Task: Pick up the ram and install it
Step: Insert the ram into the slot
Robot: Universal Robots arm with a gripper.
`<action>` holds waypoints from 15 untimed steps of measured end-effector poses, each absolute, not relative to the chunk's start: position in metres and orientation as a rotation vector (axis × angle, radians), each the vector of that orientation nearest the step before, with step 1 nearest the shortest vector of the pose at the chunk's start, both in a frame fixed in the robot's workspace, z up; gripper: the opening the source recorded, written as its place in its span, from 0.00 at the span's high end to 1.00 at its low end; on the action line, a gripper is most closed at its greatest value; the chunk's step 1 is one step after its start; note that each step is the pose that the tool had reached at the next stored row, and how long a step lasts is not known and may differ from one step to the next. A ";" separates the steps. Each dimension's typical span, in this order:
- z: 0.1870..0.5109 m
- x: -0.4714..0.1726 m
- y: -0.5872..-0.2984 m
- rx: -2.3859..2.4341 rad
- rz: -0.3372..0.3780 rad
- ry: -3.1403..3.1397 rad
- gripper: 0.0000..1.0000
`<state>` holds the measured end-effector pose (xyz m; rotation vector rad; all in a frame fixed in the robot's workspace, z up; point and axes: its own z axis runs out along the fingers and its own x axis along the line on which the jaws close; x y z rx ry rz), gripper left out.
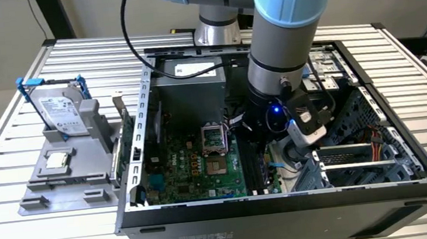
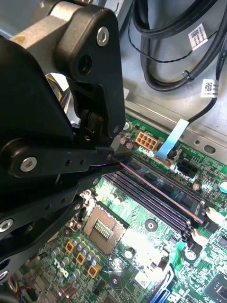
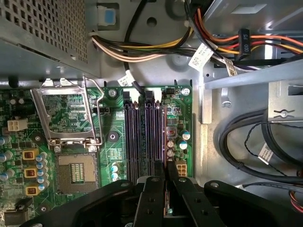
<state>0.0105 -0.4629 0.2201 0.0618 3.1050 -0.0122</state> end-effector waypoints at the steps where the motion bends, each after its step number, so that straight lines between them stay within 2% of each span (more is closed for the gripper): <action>1: 0.220 0.010 -0.463 0.058 -0.013 3.105 1.00; 15: 0.221 0.008 -0.462 0.041 -0.015 3.105 1.00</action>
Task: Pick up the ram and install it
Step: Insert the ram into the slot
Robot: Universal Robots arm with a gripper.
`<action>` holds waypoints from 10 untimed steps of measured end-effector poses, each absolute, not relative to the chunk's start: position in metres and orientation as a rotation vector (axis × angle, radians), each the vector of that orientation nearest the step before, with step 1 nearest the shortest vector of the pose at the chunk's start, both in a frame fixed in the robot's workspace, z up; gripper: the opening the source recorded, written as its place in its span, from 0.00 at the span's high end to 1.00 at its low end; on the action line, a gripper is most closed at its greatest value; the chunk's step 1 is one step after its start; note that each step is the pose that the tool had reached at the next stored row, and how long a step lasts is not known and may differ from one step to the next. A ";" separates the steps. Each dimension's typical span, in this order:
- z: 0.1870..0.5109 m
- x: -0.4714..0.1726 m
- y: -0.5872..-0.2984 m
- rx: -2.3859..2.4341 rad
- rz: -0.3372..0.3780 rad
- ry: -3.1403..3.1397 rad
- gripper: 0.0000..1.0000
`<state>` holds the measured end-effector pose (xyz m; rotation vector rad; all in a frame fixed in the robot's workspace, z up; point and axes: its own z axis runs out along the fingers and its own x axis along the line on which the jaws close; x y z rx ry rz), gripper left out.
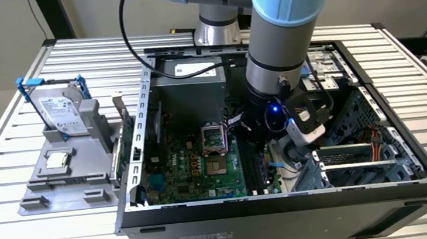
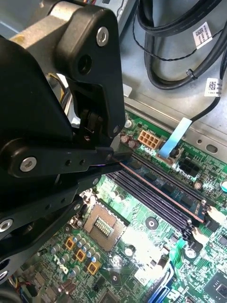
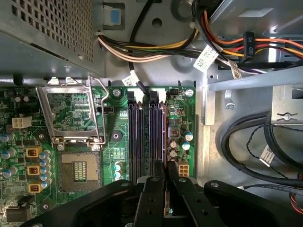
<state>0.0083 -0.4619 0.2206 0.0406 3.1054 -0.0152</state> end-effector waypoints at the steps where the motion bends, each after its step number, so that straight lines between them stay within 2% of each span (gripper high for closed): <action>1: 0.220 0.008 -0.462 0.040 -0.015 3.105 1.00; 10: 0.218 0.008 -0.462 0.023 -0.031 3.109 1.00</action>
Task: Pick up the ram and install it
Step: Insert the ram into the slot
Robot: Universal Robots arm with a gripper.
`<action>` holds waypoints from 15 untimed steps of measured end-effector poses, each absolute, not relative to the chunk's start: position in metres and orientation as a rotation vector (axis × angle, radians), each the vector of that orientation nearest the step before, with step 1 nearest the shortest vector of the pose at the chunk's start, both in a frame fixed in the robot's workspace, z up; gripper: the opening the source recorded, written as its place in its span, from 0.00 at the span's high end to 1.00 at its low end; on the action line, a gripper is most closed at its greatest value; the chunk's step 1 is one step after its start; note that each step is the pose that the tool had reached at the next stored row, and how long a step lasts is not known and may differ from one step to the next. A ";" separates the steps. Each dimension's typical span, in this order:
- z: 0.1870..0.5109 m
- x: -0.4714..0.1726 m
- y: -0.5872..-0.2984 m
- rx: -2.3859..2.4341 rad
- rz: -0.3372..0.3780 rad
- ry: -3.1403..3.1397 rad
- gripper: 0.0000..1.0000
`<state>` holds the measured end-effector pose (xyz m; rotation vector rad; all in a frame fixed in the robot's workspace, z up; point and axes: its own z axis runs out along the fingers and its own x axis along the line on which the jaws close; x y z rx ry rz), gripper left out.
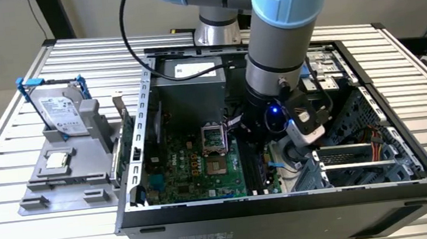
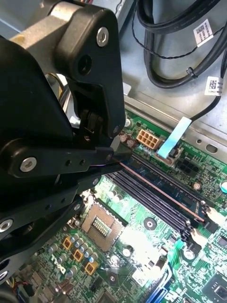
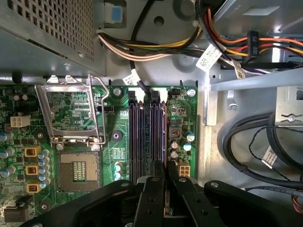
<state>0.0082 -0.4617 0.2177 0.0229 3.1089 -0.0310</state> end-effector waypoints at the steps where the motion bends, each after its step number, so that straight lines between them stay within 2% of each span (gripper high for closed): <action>1: 0.218 0.008 -0.462 0.021 -0.037 3.110 1.00; 15: 0.213 0.008 -0.459 0.019 -0.061 3.110 1.00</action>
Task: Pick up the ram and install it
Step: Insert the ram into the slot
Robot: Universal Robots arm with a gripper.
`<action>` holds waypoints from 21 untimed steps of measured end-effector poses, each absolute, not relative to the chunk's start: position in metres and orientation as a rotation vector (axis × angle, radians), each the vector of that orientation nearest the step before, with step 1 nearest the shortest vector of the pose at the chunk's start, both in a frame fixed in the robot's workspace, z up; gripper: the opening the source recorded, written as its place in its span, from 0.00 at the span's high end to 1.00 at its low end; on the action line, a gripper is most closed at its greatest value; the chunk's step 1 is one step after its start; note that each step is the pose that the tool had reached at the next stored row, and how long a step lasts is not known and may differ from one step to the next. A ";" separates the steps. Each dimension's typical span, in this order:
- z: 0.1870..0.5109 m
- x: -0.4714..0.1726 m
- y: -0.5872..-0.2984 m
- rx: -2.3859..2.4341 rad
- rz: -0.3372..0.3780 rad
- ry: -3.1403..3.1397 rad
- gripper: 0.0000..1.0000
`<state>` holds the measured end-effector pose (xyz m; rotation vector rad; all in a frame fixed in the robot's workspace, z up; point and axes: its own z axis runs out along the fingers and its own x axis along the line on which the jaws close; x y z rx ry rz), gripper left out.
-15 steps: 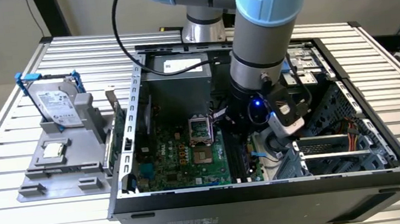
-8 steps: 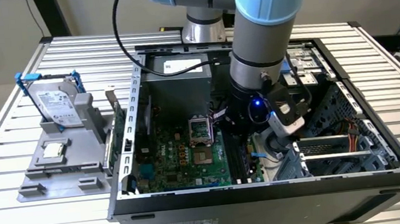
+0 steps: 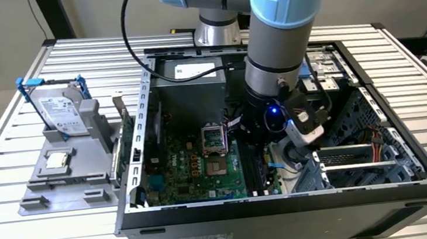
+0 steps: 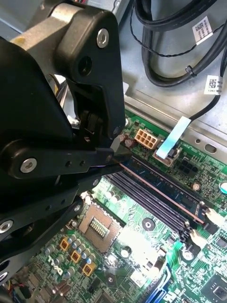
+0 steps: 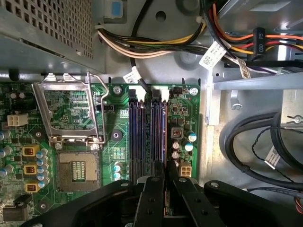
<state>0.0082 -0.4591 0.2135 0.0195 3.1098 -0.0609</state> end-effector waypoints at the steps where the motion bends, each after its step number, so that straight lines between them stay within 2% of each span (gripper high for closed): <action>1: 0.213 0.008 -0.459 0.020 -0.061 3.110 1.00; 12: 0.207 0.008 -0.459 0.016 -0.061 3.110 1.00; 13: 0.206 0.008 -0.459 0.016 -0.058 3.109 0.00; 17: 0.209 0.008 -0.459 0.014 -0.060 3.110 0.00; 21: 0.227 0.008 -0.459 0.014 -0.061 3.110 0.00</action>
